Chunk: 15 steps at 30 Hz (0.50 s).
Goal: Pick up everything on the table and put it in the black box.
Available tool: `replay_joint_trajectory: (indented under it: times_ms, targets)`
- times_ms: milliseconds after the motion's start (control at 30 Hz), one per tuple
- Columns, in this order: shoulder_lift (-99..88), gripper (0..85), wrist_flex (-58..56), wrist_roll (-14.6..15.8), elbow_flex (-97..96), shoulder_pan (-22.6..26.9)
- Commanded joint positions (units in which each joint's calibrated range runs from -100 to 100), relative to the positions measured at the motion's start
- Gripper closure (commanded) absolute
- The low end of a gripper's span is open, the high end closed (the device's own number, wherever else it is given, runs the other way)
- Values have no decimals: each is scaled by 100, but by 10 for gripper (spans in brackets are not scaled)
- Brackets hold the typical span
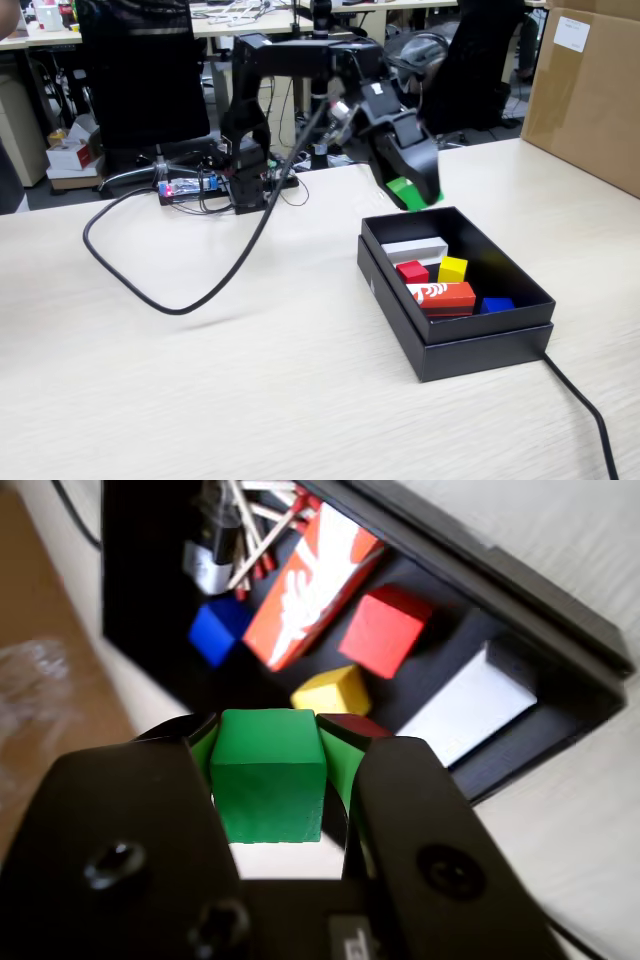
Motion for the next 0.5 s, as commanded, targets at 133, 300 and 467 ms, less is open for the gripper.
replay_joint_trajectory:
  times_ms: [133,300,467]
  targets:
    - [775,807,-9,103,534,171]
    - [1108,802,-9,156,544,259]
    - [1601,799,34,210,544,303]
